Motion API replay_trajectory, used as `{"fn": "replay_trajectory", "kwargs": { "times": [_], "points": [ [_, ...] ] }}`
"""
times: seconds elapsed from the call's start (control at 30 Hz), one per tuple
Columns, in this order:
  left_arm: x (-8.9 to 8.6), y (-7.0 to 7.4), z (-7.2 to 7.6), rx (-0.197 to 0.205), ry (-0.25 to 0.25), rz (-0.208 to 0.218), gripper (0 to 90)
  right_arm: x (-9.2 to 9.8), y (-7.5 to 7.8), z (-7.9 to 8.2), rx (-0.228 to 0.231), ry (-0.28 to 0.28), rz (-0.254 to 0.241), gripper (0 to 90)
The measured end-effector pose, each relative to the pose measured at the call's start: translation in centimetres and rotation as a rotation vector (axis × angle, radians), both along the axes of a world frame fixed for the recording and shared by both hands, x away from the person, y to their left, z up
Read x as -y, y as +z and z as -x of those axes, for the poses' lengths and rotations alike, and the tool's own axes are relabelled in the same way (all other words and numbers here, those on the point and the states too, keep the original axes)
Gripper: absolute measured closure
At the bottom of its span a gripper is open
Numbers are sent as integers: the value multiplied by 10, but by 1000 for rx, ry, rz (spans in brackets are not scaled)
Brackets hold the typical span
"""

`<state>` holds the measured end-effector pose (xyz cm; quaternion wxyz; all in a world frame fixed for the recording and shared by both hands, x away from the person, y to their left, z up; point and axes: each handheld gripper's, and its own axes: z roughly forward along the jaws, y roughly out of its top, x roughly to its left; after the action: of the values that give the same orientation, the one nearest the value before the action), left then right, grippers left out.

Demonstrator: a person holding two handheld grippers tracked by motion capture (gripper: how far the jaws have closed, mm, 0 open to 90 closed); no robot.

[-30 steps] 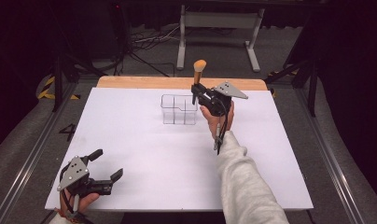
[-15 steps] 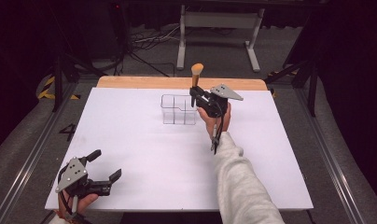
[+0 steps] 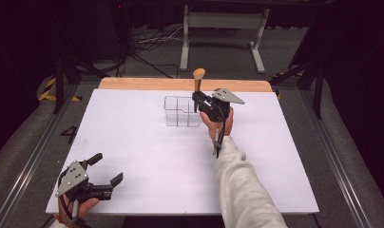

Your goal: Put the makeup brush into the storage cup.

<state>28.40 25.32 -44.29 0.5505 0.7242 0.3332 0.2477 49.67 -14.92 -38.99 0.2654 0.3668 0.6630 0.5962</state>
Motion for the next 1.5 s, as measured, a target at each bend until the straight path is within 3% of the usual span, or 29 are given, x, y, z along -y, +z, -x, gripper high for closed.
{"fn": "replay_trajectory", "kwargs": {
  "times": [0.63,1.13,1.5],
  "points": [
    [-1,1,2,11,3,-11,30,-4,-9,4,-37,-14,38,749],
    [-1,1,1,11,1,-17,31,-7,-24,5,-81,-21,40,748],
    [0,0,1,12,-3,-23,32,-6,-26,5,-83,-33,48,747]
  ]
}}
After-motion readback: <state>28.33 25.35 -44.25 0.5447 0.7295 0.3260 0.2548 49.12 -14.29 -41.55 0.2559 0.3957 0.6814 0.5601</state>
